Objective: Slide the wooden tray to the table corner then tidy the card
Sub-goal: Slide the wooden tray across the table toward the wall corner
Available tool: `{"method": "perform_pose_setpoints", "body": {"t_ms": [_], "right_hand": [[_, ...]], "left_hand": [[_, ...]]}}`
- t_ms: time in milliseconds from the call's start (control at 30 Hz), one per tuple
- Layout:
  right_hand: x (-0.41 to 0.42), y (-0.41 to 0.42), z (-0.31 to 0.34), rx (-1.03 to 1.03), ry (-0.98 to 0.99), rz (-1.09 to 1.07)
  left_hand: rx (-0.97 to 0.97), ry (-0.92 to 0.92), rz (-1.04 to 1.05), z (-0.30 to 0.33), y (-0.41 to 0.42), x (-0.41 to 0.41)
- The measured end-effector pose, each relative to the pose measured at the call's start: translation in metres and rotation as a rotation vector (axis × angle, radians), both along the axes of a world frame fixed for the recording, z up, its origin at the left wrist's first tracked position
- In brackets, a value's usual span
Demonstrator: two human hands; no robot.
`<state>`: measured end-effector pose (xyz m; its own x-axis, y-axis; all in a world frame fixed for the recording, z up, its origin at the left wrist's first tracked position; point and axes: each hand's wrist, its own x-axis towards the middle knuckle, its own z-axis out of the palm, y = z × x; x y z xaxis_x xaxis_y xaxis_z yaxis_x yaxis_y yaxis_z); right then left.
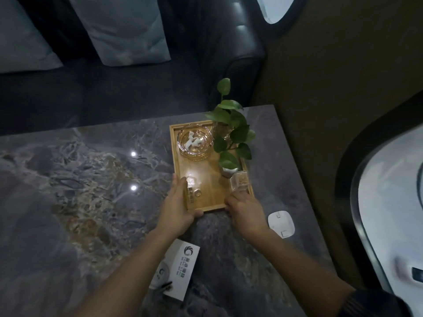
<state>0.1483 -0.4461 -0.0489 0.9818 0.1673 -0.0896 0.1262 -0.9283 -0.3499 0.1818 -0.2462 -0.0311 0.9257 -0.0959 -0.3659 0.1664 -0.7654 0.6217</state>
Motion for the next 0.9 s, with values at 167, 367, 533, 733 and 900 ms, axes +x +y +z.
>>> {"method": "perform_pose_setpoints", "body": {"t_ms": [167,367,533,733,900], "right_hand": [[-0.022,-0.023,0.002,0.316,-0.103,-0.252],[-0.019,-0.044,0.004,0.400,0.007,-0.361],[-0.012,-0.043,-0.004,0.350,0.043,-0.320],[-0.011,-0.049,-0.010,0.276,0.027,-0.295],[-0.013,-0.067,-0.010,0.207,0.004,-0.323]], "left_hand": [[-0.060,-0.021,0.046,-0.001,-0.001,-0.001],[-0.105,-0.045,0.184,-0.005,-0.002,-0.003],[-0.087,-0.030,0.225,-0.011,-0.004,-0.002],[-0.096,-0.030,0.222,-0.010,-0.013,0.000],[-0.095,-0.047,0.174,-0.012,-0.034,0.001]]}}
